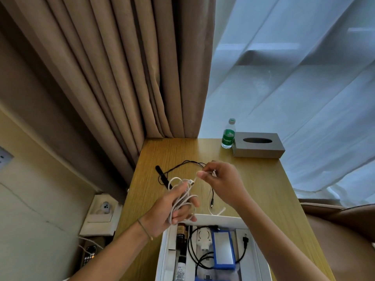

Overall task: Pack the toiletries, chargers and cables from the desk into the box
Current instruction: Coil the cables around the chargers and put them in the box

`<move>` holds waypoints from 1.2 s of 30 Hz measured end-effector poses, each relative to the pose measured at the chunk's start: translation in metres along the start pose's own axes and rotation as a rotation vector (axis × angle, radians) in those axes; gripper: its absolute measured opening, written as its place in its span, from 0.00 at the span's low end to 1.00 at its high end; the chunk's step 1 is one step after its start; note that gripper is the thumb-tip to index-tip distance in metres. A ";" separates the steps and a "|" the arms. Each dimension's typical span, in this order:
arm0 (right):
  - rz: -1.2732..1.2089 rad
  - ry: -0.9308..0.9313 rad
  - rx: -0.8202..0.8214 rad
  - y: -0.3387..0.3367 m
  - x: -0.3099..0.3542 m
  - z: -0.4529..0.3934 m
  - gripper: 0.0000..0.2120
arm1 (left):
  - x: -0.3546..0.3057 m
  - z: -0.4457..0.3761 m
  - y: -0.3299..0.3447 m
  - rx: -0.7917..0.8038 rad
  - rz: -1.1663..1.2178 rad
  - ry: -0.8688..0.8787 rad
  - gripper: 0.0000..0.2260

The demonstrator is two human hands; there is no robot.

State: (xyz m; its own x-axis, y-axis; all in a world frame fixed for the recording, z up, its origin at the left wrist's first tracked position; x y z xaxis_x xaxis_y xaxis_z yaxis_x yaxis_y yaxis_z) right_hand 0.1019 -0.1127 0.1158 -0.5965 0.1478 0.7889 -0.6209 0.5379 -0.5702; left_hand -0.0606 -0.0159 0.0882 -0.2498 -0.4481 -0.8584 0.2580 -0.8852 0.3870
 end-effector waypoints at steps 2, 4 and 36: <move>0.085 0.041 -0.058 0.005 -0.001 0.002 0.08 | -0.008 0.003 0.001 0.043 0.108 0.037 0.19; -0.013 0.065 -0.025 0.012 -0.003 0.008 0.10 | -0.015 0.004 -0.002 0.032 0.309 0.049 0.14; -0.495 0.339 0.190 0.037 -0.006 0.055 0.14 | 0.044 -0.016 -0.004 -0.183 0.212 -0.009 0.15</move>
State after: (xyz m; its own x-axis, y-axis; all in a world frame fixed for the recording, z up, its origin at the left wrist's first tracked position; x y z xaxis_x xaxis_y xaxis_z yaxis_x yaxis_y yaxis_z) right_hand 0.0548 -0.1388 0.0771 -0.0399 0.1908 0.9808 -0.8805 0.4573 -0.1248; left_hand -0.0575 -0.0295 0.0435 -0.1803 -0.6231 -0.7611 0.4692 -0.7346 0.4902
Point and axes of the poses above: each hand's wrist, its own z-axis away from the middle knuckle, its own y-axis out of the palm, x = y × z, the point moved 2 cm from there along -z, towards the middle knuckle, and after that the axes turned 7 degrees about -y, right-handed, at the moved point
